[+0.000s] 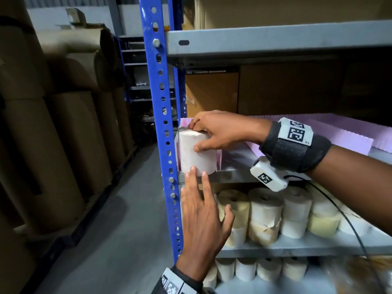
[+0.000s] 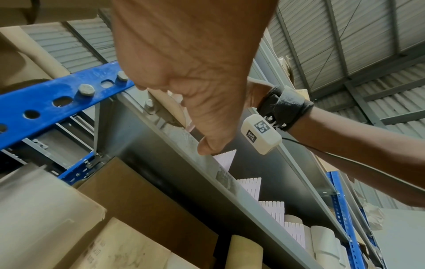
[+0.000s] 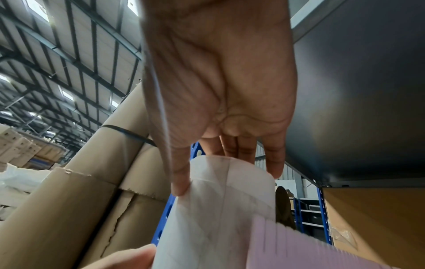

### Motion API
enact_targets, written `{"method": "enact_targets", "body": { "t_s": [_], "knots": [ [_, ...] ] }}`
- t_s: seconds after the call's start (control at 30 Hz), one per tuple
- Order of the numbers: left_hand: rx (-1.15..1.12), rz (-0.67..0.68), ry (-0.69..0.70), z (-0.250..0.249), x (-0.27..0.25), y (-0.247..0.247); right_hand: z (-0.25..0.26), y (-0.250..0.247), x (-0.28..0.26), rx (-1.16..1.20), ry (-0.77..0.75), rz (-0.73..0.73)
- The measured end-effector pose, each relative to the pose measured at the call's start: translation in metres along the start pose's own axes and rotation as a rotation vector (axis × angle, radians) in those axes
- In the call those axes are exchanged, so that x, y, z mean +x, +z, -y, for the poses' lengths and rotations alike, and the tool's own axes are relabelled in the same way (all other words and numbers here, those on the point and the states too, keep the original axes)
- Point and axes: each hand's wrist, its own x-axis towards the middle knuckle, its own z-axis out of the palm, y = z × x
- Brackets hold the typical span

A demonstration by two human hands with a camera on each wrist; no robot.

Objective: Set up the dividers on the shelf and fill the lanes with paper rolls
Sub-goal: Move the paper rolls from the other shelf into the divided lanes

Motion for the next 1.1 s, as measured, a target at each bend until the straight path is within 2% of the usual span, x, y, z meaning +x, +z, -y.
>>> {"method": "enact_targets", "body": {
  "t_s": [0.23, 0.5, 0.6, 0.8, 1.1],
  "knots": [
    [0.032, 0.062, -0.028, 0.009, 0.018, 0.006, -0.006, -0.004, 0.023, -0.145, 0.046, 0.049],
    [0.140, 0.085, -0.030, 0.012, 0.022, 0.002, -0.027, -0.002, 0.066, -0.131, 0.168, 0.161],
    [0.157, 0.108, -0.031, 0.013, 0.023, -0.001, -0.041, 0.004, 0.083, -0.111, 0.221, 0.151],
    [0.216, 0.182, -0.028, 0.011, 0.025, -0.008, -0.067, 0.012, 0.108, -0.195, 0.213, 0.106],
    [0.220, 0.175, -0.032, 0.006, 0.027, -0.006, -0.092, 0.023, 0.129, -0.183, 0.198, 0.063]
  ]
}}
